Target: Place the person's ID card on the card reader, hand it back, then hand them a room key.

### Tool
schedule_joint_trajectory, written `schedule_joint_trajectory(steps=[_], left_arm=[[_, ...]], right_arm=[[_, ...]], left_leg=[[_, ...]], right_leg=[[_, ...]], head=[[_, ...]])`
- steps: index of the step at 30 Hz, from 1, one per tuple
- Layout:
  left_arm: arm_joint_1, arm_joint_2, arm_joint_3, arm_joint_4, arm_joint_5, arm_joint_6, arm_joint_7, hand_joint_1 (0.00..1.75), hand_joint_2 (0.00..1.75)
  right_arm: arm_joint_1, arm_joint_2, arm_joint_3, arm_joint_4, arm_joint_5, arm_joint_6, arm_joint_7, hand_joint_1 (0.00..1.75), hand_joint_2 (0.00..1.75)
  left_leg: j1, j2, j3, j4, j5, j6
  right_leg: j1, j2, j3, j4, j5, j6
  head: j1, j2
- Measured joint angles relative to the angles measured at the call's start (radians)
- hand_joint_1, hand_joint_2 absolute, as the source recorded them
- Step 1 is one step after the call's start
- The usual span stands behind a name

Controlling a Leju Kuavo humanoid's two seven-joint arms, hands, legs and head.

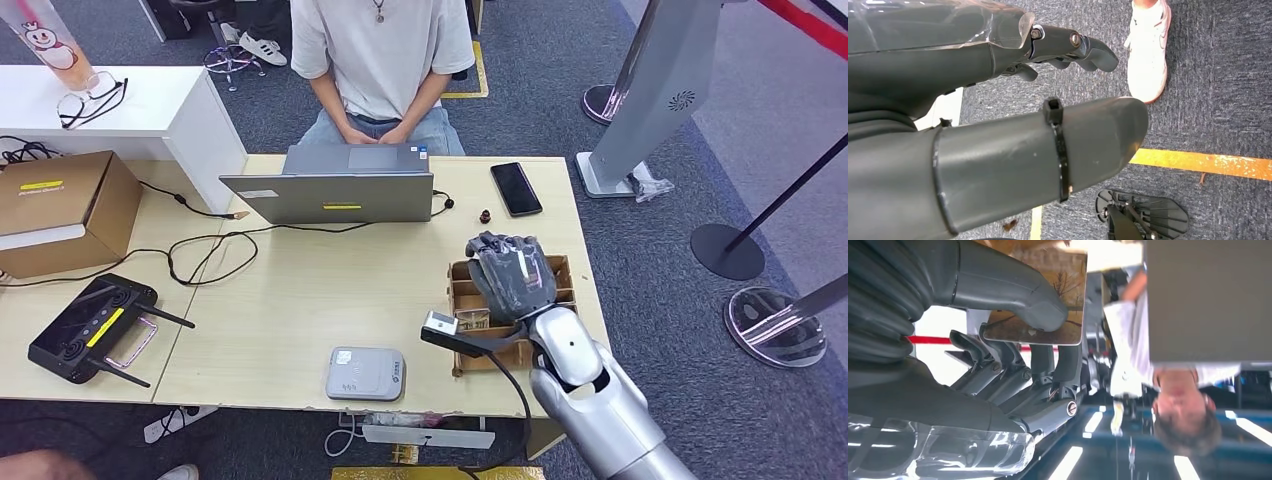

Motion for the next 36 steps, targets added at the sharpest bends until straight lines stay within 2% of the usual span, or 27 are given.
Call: schedule_joint_trajectory(steps=[15,36], left_arm=[[0.000,0.000,0.000,0.000,0.002,0.004,0.000,0.00,0.00],[0.000,0.000,0.000,0.000,0.008,0.009,-0.006,0.00,0.00]], right_arm=[[0.027,0.018,-0.023,-0.077,-0.010,-0.183,-0.090,1.75,1.75],[0.005,0.068,-0.022,-0.067,-0.029,-0.292,-0.135,1.75,1.75]], left_leg=[[0.000,0.000,0.000,0.000,0.000,0.000],[0.000,0.000,0.000,0.000,0.000,0.000]], right_leg=[[0.000,0.000,0.000,0.000,0.000,0.000],[0.000,0.000,0.000,0.000,0.000,0.000]], head=[[0.000,0.000],[0.000,0.000]])
